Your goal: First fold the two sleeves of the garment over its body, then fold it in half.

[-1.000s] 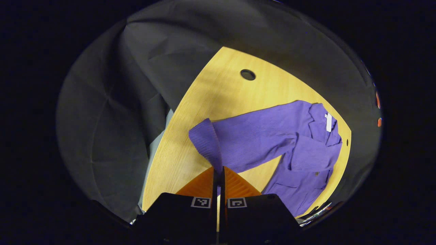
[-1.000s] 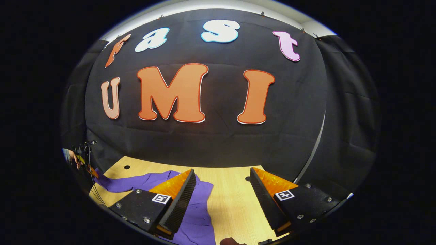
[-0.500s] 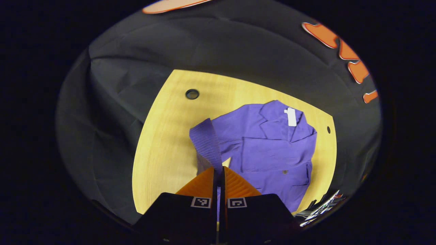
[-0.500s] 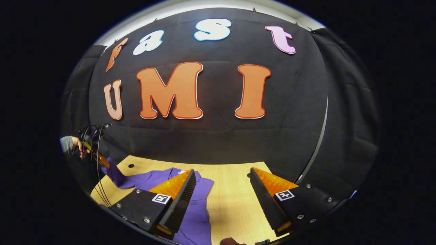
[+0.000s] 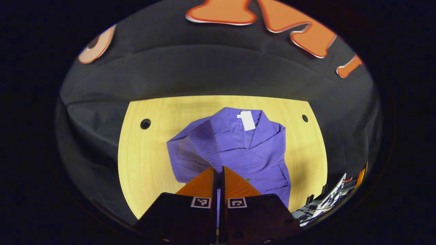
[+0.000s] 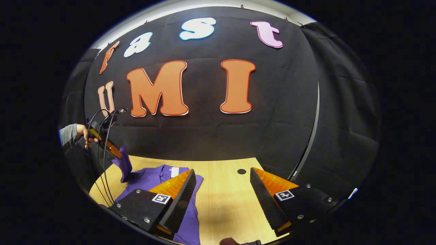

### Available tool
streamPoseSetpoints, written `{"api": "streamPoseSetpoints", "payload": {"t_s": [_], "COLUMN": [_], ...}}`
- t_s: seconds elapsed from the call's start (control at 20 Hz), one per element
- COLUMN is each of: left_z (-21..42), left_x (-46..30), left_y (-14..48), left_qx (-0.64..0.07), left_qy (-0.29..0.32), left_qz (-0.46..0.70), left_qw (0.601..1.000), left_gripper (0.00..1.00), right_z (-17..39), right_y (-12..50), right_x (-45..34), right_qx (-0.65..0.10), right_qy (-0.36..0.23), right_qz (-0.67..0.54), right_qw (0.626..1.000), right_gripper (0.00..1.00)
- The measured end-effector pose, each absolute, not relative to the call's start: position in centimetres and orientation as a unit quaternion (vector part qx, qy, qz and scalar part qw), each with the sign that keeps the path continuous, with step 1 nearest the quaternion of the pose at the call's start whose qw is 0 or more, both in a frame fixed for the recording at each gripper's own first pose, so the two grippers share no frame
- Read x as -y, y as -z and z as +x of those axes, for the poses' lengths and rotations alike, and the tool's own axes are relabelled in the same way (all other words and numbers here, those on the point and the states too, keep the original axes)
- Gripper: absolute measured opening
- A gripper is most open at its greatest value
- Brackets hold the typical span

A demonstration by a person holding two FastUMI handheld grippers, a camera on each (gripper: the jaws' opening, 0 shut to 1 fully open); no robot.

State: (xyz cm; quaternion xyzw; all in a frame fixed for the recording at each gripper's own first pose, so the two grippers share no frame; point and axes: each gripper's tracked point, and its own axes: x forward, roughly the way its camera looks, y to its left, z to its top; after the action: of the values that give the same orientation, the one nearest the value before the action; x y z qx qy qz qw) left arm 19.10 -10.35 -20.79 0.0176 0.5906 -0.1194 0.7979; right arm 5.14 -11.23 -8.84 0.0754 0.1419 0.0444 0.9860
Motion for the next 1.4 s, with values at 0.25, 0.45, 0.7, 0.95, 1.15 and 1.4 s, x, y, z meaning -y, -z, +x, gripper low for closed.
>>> {"api": "streamPoseSetpoints", "payload": {"t_s": [0.25,0.45,0.7,0.95,1.15,1.4], "left_z": [19.5,19.7,19.3,17.9,15.7,12.7], "left_x": [19.1,26.1,30.6,30.1,23.5,13.0], "left_y": [20.4,21.0,22.7,22.2,21.8,21.1], "left_qx": [-0.587,-0.58,-0.573,-0.547,-0.517,-0.49], "left_qy": [0.171,0.209,0.232,0.25,0.213,0.149], "left_qz": [0.038,0.052,0.061,0.051,0.066,0.087], "left_qw": [0.791,0.785,0.784,0.797,0.826,0.854], "left_gripper": [0.04,0.04,0.16,0.52,0.86,0.9], "right_z": [4.6,4.5,4.3,4.6,4.7,4.2], "right_y": [10.5,12.1,13.9,15.1,16.8,18.6], "right_x": [13.5,14.7,15.0,13.5,10.2,4.8], "right_qx": [-0.152,-0.163,-0.178,-0.192,-0.218,-0.253], "right_qy": [-0.033,-0.027,-0.024,-0.033,-0.054,-0.088], "right_qz": [0.095,0.107,0.11,0.105,0.094,0.076], "right_qw": [0.983,0.981,0.977,0.975,0.97,0.96], "right_gripper": [0.95,0.95,0.95,0.95,0.95,0.95]}}
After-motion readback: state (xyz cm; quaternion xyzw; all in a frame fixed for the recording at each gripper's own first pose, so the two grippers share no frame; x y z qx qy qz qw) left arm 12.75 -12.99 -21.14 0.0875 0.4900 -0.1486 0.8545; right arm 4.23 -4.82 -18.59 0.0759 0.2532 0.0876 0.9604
